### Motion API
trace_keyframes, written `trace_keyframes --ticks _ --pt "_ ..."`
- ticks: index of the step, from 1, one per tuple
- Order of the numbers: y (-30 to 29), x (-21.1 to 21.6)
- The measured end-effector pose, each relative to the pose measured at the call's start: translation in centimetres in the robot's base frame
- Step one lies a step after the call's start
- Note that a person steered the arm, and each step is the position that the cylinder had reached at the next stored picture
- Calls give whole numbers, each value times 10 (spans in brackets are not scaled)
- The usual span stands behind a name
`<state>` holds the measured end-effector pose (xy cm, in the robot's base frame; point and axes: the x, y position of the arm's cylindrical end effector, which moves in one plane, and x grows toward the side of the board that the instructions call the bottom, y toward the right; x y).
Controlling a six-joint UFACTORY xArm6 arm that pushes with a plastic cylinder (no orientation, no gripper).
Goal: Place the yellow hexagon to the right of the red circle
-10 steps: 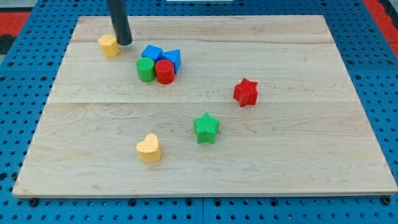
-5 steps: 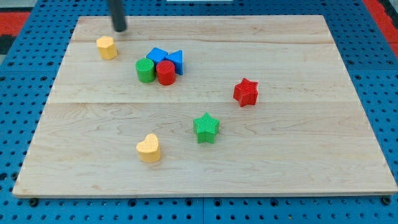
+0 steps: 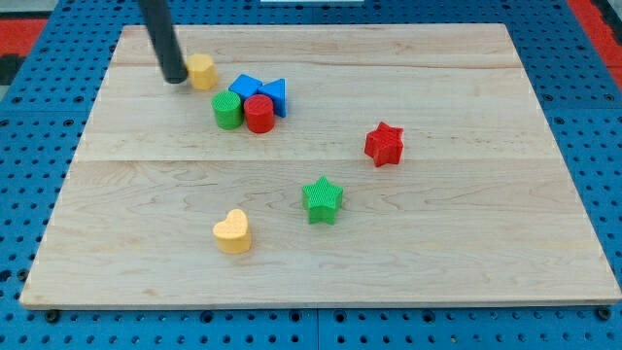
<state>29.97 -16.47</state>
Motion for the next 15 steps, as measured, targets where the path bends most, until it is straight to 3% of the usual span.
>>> trace_keyframes --ticks 1,2,4,5,6,8,12,15 --pt "32 -12" --pt "5 -21" --pt "132 -30" --pt "121 -71" --pt "153 -75" --pt "201 -30" --pt "202 -46" --pt "199 25"
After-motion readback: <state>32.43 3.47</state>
